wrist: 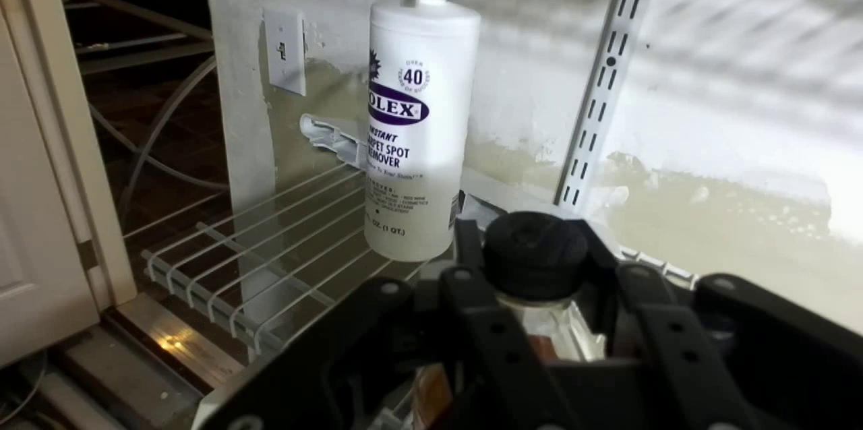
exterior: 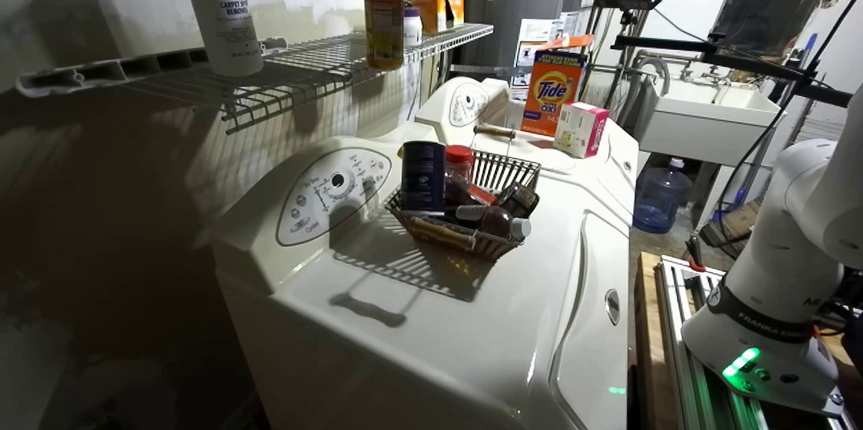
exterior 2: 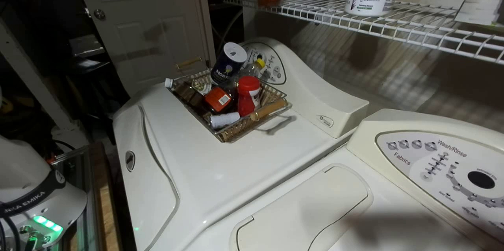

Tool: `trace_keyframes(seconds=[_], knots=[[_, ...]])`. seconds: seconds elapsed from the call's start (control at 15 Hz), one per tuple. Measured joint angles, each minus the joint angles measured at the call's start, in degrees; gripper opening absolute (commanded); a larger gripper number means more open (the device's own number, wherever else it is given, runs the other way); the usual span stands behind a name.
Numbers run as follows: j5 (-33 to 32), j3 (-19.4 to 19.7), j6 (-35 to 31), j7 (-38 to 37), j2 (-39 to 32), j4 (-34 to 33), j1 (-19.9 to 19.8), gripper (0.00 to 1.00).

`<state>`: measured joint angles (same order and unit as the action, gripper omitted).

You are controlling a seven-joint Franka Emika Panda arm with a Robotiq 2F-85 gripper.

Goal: Pick up the bottle of vinegar from the bottom shelf and place it in the basket on the washing machine.

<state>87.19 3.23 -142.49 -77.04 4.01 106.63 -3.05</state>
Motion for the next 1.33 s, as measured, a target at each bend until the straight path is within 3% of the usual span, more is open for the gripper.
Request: trace_keyframes(seconds=[0.8,0.87,1.33], knots=[[-7.0,1.5,3.5,-2.7,10.1,15.1,-2.1,0.10],[-7.2,1.8,4.3,-2.7,10.8,16.3,-2.3,0.35],[-7.2,2.4,5.8,-2.7,13.3,19.4,-2.8,0.35]])
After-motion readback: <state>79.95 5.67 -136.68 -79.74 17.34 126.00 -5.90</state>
